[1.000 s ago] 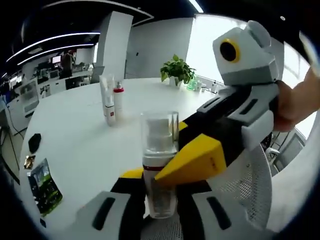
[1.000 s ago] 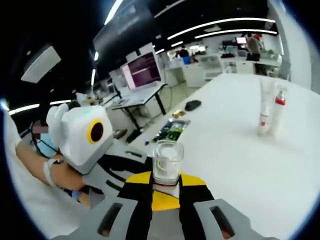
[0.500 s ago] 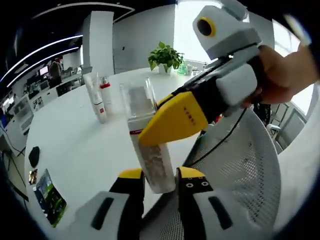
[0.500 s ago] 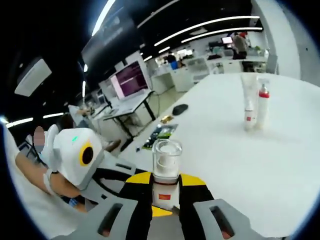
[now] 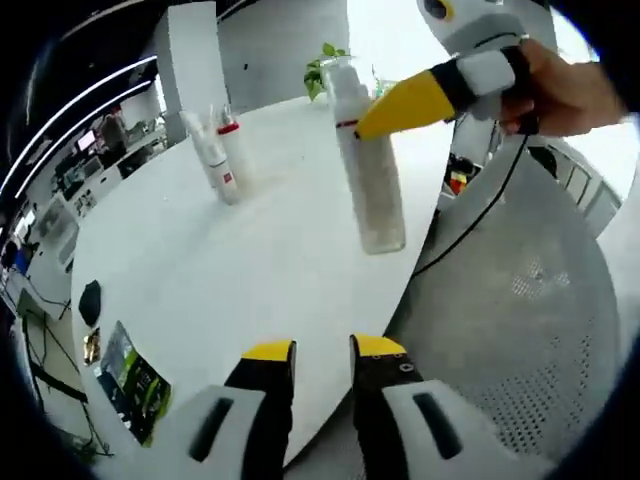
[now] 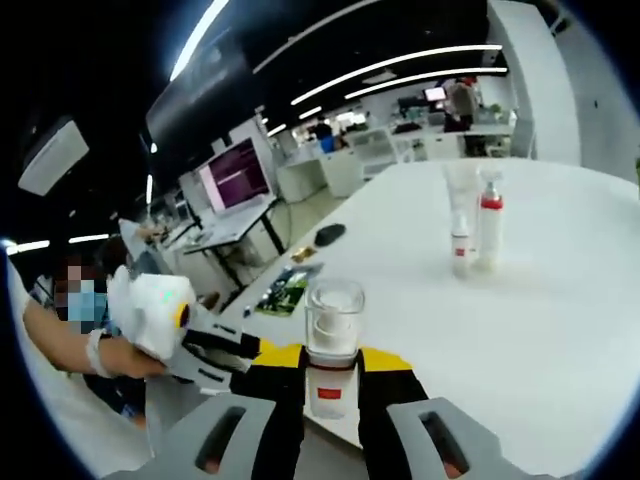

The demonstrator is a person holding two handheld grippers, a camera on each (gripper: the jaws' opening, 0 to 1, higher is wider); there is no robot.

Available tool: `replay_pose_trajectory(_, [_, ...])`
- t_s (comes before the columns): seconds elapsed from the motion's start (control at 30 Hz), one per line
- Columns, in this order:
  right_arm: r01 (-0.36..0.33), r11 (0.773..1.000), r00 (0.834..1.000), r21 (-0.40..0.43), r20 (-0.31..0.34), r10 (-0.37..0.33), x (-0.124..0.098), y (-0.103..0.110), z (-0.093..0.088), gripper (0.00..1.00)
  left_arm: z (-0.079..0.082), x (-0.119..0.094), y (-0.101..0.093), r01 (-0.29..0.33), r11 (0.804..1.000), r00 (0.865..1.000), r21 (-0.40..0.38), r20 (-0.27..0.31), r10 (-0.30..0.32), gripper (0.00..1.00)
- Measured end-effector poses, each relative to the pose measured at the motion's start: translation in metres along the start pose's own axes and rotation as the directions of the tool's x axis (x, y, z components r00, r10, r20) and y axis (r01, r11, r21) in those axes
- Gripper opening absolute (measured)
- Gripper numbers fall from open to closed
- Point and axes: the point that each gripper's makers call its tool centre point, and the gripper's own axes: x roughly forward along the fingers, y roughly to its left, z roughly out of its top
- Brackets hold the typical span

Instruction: Arrange the skincare products in the storage area until every visible bottle or jar stands upright without overlapping.

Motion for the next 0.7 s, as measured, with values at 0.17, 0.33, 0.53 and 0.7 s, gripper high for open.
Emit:
replay_pose_trajectory(0.17, [0.034,0.999,0.999,-0.006,-0.014,-0.034,0.003,-0.01,-0.001,0.13,0.009,0.002,0.006,-0.039,0.999,0.999,-0.01,0.016,0.039,0.14])
replay_pose_trajectory(0.33, [0.082,0.994,0.997,0.068,0.006,-0.083,0.008,-0.027,0.004,0.13,-0.002,0.002,0.009,-0.047,0.998,0.999,-0.032,-0.028,0.046,0.06])
replay_pose_trajectory(0.53, [0.118,0.99,0.993,0.078,0.015,-0.12,0.007,-0.048,0.01,0.13,-0.002,0.004,0.011,-0.063,0.997,0.998,-0.051,-0.027,0.062,0.04])
replay_pose_trajectory(0.7, [0.146,0.988,0.989,0.052,-0.005,-0.145,0.004,-0.059,0.002,0.13,-0.003,0.006,0.011,-0.067,0.997,0.997,-0.047,-0.037,0.066,0.03])
